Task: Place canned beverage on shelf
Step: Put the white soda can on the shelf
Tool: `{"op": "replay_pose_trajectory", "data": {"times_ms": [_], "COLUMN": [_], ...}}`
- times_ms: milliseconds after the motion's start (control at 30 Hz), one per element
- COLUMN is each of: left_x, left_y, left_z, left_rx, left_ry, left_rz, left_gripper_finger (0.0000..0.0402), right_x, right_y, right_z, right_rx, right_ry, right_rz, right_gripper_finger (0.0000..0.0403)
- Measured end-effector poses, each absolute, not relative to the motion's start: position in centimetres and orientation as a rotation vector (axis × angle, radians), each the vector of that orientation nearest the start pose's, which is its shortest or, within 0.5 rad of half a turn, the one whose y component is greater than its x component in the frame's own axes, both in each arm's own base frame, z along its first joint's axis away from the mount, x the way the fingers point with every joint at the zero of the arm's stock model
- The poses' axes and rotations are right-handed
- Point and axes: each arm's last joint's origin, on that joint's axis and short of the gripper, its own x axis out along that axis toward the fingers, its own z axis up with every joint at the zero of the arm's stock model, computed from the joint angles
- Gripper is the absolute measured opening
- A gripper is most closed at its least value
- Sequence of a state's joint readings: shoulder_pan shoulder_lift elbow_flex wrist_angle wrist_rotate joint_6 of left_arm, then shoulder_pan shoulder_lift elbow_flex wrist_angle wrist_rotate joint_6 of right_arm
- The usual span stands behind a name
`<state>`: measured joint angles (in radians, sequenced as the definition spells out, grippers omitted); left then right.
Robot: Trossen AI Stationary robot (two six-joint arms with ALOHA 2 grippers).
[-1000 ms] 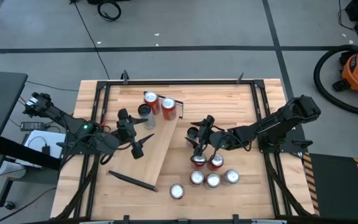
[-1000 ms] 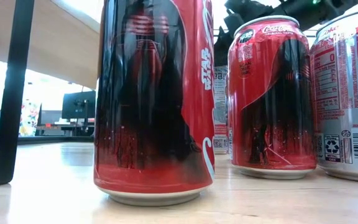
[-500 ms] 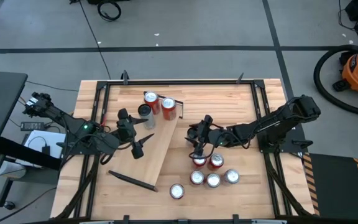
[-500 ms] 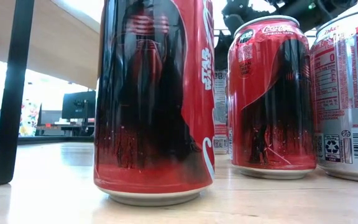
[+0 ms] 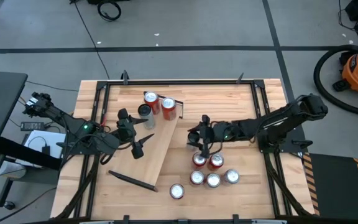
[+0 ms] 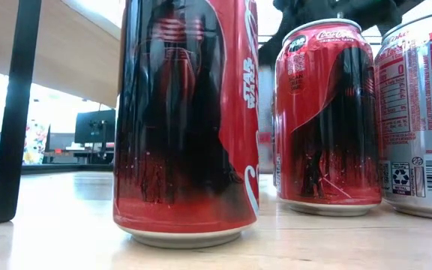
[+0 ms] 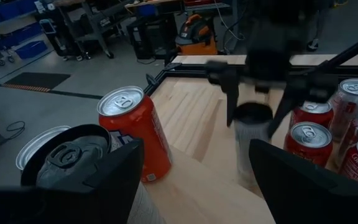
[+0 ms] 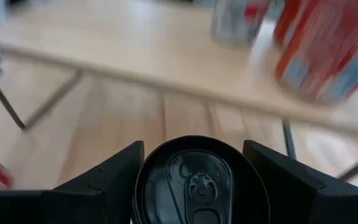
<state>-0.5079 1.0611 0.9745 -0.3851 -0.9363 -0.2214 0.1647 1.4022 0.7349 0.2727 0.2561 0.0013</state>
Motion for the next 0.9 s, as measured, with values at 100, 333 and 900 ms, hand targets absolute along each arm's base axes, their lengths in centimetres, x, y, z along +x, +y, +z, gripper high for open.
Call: {"op": "replay_pose_trajectory", "data": {"times_ms": [100,333,900], "left_x": [20.0,20.2,18.9], "left_y": [-8.5,-8.8,-11.7], "left_z": [33.4,33.5,33.9], "left_rx": [0.099,0.1,0.136], "left_ry": [0.307,0.314,0.29], "left_rz": [0.455,0.357,0.136], "left_gripper_finger": [0.0302,0.0302,0.0302], "right_x": [28.7,29.5,34.8], "right_y": [3.9,3.7,3.0], "right_z": [23.8,28.1,35.9], "right_rx": [-0.111,-0.166,-0.295], "right_ry": [0.329,0.297,0.368], "right_rz": [-0.062,-0.048,0.101], "right_gripper_finger": [0.027,0.027,0.027]}}
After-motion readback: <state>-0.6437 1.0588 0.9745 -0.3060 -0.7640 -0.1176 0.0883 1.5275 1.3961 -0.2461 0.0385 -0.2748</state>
